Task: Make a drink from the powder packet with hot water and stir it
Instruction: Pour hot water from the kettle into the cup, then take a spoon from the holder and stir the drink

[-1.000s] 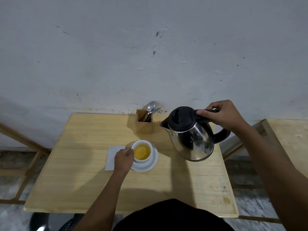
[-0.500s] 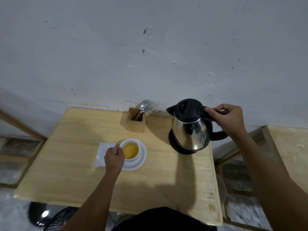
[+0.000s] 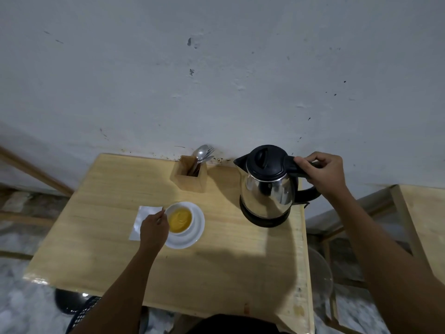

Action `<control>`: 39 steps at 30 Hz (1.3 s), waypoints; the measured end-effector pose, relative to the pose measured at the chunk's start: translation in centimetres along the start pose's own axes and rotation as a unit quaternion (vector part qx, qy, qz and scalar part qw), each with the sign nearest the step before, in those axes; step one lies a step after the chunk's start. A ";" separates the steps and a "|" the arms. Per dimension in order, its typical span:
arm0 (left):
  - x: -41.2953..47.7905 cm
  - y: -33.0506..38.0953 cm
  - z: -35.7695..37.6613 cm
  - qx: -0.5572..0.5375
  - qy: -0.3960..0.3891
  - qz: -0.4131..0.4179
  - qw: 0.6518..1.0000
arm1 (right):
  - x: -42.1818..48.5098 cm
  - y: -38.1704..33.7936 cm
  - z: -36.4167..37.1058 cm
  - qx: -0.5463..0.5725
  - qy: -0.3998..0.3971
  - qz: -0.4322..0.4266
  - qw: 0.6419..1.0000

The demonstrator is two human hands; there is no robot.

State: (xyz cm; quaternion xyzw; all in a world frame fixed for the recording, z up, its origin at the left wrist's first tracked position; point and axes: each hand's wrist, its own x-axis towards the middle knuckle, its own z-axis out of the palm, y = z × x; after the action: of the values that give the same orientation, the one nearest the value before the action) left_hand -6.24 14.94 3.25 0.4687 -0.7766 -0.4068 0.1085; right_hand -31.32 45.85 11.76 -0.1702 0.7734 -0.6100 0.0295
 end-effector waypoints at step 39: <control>0.5 -0.4 -0.7 0.037 -0.068 0.007 0.997 | -4.8 -0.5 3.9 -0.227 0.207 0.009 0.952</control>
State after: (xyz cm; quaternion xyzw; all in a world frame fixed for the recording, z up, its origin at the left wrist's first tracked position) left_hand -5.89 14.04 3.36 0.4384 -0.7997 -0.4082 0.0408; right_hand -25.67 43.57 10.45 -0.0357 0.8822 -0.4395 -0.1650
